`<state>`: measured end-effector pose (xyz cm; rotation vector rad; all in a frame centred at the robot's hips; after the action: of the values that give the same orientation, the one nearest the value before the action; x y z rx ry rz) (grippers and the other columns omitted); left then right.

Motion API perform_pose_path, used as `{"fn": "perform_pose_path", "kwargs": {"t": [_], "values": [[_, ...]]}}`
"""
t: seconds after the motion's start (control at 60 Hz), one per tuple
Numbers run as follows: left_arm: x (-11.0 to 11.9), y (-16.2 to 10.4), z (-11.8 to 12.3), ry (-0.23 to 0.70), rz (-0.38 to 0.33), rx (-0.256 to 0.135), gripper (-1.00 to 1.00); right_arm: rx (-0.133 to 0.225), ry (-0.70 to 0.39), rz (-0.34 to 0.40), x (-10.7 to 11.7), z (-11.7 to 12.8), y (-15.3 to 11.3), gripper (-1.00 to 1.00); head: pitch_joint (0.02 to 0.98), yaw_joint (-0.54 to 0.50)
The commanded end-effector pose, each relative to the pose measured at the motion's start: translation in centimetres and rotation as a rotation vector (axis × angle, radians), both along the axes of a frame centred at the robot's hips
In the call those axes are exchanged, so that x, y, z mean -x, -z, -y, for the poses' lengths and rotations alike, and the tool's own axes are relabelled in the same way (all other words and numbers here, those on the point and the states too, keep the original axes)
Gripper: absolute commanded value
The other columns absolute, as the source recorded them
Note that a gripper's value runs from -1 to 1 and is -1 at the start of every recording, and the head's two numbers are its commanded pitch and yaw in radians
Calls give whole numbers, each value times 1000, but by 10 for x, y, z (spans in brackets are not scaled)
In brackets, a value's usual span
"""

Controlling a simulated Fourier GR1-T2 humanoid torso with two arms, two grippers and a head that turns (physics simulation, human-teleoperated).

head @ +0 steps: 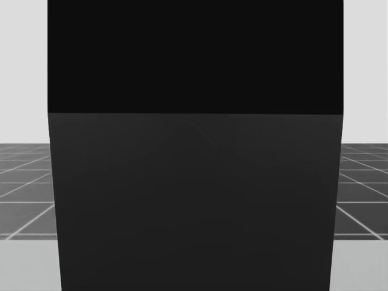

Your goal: Reach around the screen and pick up the object behind it.

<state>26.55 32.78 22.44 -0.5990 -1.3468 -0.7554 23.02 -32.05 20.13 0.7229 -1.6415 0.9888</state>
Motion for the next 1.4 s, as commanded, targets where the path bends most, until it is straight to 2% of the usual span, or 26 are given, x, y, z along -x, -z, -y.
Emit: {"fn": "perform_pose_path", "kwargs": {"t": [0.017, 0.217, 0.35, 0.55, 0.767, 0.95, 1.167, 1.4], "values": [[-14, 8, 3, 7, -6, -37, -1000, 2, -52, -6, 6, 1, 7, -1000, 152, 0], [-42, 22, 13, -12, -19, -57, -1000, -11, -61, -23, 5, 1, 11, -1000, 157, 2], [-60, 27, 20, -14, -36, -55, -1000, -18, -66, -36, 4, -1, 15, -1000, 158, 13], [-88, 38, 42, -5, -61, -71, -1000, -20, -72, -37, 2, -4, 19, -1000, 164, 19], [-105, 50, 76, 41, -81, -95, -1000, -14, -75, -35, 1, -6, 22, -1000, 172, 14], [-121, 53, 87, 55, -100, -88, -1000, -25, -94, -24, 7, -9, 17, -1000, 181, 8], [-141, 67, 105, 69, -134, -86, -1000, -11, -98, -15, 8, -12, 18, -1000, 191, 0], [-150, 86, 129, 102, -179, -113, -1000, -11, -98, -9, 8, -12, 19, -1000, 214, -7]]}}
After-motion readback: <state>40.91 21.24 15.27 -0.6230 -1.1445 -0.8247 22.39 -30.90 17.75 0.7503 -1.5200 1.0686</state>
